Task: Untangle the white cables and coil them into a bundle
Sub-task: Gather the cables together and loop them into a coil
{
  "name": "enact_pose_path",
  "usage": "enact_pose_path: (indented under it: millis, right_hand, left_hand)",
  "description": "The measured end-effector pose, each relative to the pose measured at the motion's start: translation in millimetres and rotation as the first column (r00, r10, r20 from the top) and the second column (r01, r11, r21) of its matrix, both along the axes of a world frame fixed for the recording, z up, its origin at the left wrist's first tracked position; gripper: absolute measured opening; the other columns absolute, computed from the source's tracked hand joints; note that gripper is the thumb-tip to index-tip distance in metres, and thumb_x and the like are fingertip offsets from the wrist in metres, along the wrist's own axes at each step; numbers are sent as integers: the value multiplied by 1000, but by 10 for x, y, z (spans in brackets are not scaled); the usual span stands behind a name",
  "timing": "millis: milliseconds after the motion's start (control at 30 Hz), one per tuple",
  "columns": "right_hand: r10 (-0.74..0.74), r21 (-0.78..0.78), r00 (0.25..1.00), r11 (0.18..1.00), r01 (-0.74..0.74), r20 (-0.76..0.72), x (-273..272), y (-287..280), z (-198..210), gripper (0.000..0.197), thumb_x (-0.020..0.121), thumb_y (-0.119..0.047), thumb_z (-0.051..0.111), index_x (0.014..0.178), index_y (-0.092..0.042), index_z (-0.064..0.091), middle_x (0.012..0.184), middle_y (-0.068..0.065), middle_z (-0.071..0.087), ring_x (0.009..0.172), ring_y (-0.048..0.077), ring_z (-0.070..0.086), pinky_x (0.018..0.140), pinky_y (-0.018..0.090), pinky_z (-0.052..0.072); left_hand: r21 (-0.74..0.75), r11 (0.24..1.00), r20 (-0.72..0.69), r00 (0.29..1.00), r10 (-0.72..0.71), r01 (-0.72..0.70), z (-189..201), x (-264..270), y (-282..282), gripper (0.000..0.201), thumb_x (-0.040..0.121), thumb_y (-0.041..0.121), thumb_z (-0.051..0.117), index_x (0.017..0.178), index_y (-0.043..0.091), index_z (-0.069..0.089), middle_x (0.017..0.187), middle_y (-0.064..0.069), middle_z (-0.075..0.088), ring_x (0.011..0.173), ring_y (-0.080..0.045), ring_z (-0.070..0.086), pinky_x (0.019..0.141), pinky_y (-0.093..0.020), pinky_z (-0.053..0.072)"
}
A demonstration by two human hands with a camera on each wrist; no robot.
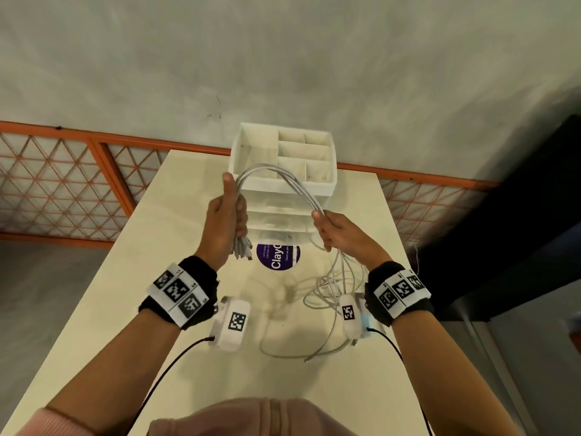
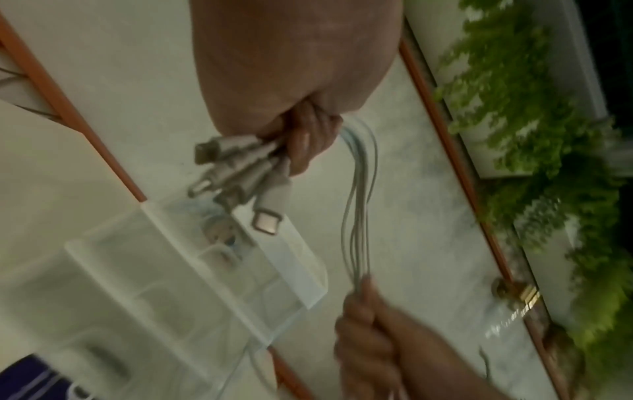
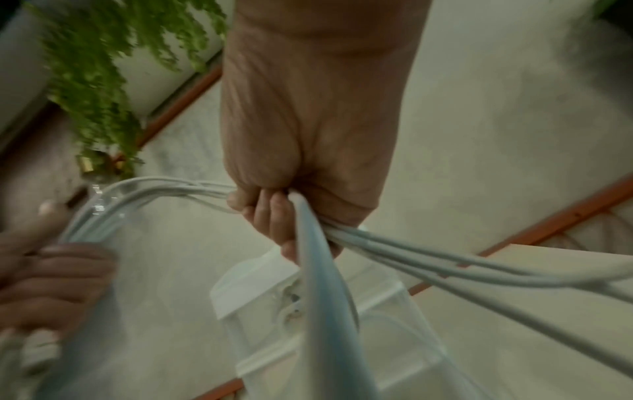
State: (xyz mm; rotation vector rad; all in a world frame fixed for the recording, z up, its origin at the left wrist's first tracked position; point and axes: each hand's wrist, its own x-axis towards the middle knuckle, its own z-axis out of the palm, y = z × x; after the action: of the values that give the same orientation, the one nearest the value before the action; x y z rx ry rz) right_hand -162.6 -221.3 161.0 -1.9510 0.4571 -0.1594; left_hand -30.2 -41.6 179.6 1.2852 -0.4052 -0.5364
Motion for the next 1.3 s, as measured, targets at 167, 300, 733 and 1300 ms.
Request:
enact_pose_path:
  millis: [167, 300, 733, 1300]
  right_hand:
    - [74, -5, 997, 997, -74, 0, 202, 241, 199, 37, 100, -41, 34, 72, -19, 42, 54, -9, 33, 44, 4, 32, 48, 20, 35]
    - [213, 11, 974, 977, -213, -78, 283, 333, 203, 39, 101, -37, 35, 77, -8, 45, 58, -4, 29, 46, 6, 28, 47, 19, 29]
    - [207, -195, 952, 948, -252, -224, 109, -32, -65, 13, 84, -23, 69, 81, -18, 58, 78, -1, 62, 74, 14, 58, 78, 36, 47]
    - [-261, 166, 962, 955, 246, 78, -153, -421, -195, 45, 75, 14, 66, 107, -9, 46, 90, 8, 63, 81, 19, 64, 81, 29, 52]
  left_hand:
    - [50, 994, 64, 992, -105, 102, -154, -204, -150, 35, 76, 38, 72, 98, 15, 59, 41, 12, 31, 37, -7, 25, 38, -19, 26]
    - [50, 972, 2, 973, -230, 229, -108, -143, -230, 41, 82, 35, 68, 102, -1, 66, 46, 9, 22, 40, -7, 16, 39, -19, 19]
    - [-151, 989, 133, 991, 18, 2, 256, 45, -180, 30, 96, 24, 53, 68, 14, 57, 40, 12, 24, 36, -5, 20, 39, -21, 18]
    - [-237, 966, 169, 975, 146, -103, 527, 150, -296, 30, 98, 23, 48, 70, 14, 53, 40, 13, 30, 35, -4, 23, 36, -20, 21]
